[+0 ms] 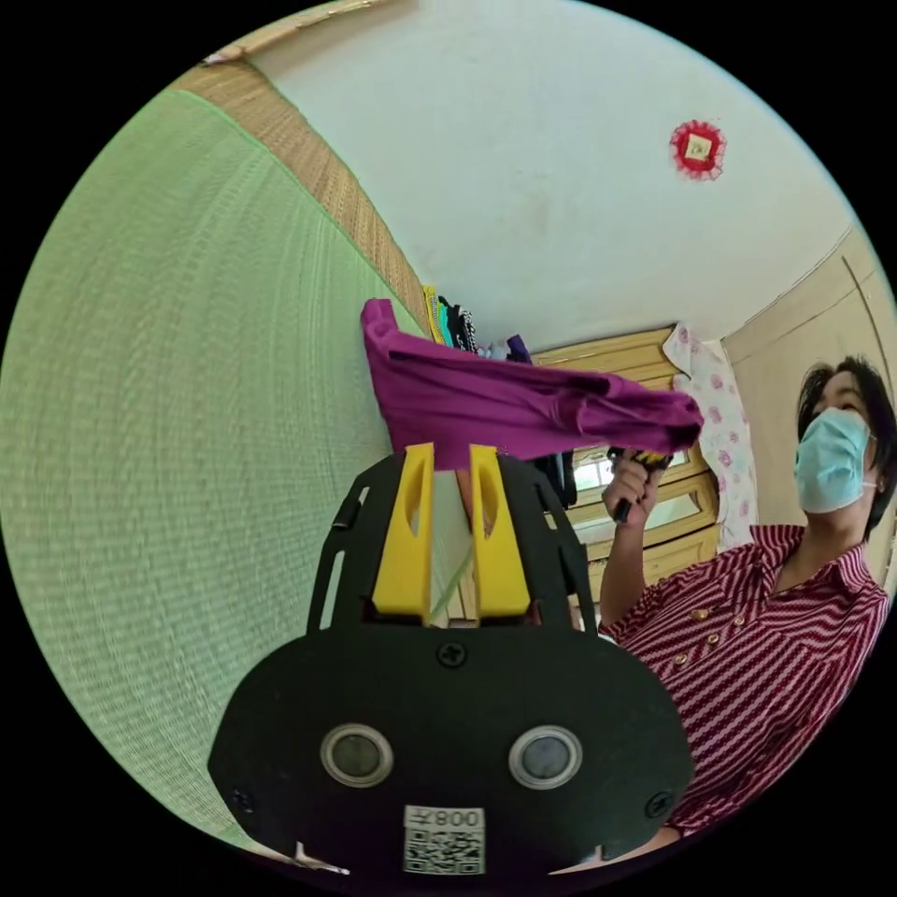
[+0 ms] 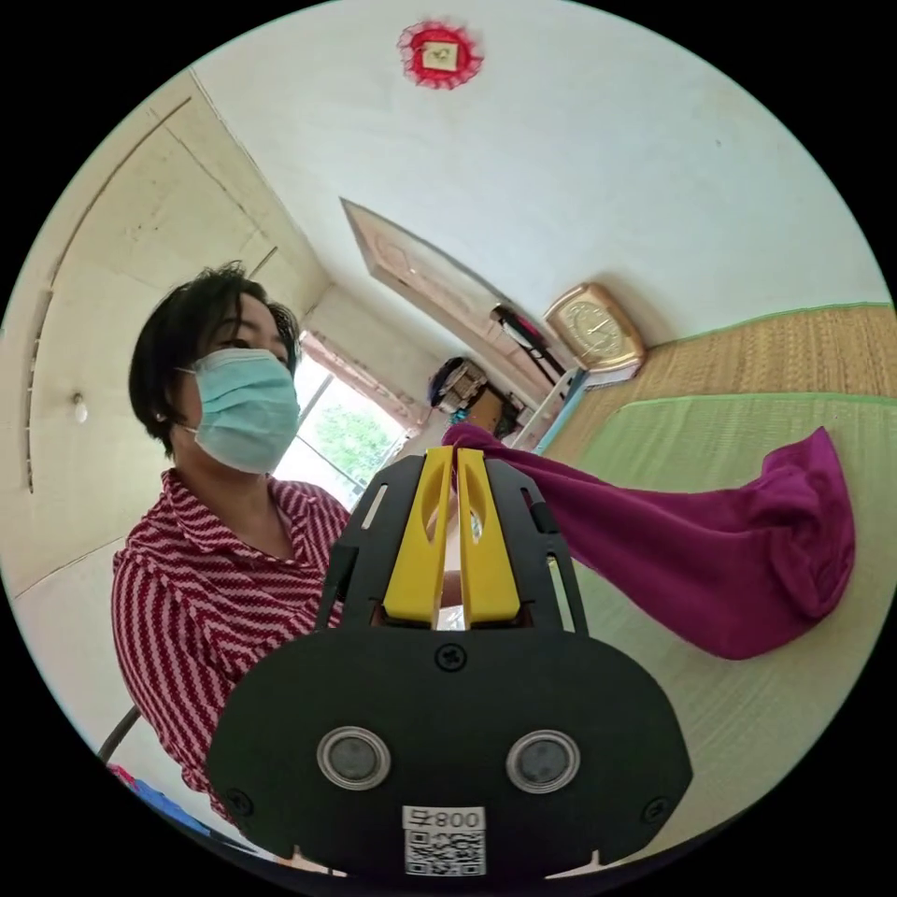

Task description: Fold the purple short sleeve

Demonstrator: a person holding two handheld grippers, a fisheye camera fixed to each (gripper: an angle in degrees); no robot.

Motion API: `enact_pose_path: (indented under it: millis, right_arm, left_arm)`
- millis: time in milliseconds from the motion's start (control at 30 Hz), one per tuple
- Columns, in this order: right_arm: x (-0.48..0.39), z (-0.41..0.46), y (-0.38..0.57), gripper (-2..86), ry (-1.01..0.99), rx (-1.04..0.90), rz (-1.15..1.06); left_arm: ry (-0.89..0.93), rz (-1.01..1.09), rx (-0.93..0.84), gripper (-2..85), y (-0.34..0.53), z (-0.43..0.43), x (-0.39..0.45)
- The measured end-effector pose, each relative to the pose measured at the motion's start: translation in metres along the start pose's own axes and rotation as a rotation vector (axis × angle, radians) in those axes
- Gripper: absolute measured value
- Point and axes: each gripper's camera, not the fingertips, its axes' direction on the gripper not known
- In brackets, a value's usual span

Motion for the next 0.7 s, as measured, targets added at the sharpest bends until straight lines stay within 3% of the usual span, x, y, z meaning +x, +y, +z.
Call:
enact_pose_path:
  millis: [333, 533, 700]
  right_arm:
    - [-0.113, 0.014, 0.079, 0.4, -0.027, 0.01, 0.034]
    - [-0.149, 0.005, 0.093, 0.4, 0.001, 0.016, 0.04]
    - [-0.168, -0.012, 0.093, 0.3, 0.03, 0.035, 0.038]
  left_arm:
    - [0.035, -0.162, -0.012, 11.7, 0.135, -0.07, -0.061]
    - [-0.048, -0.223, -0.183, 12.2, 0.198, -0.07, -0.098]
    - [-0.029, -0.239, -0.243, 5.3, 0.246, -0.07, -0.124]
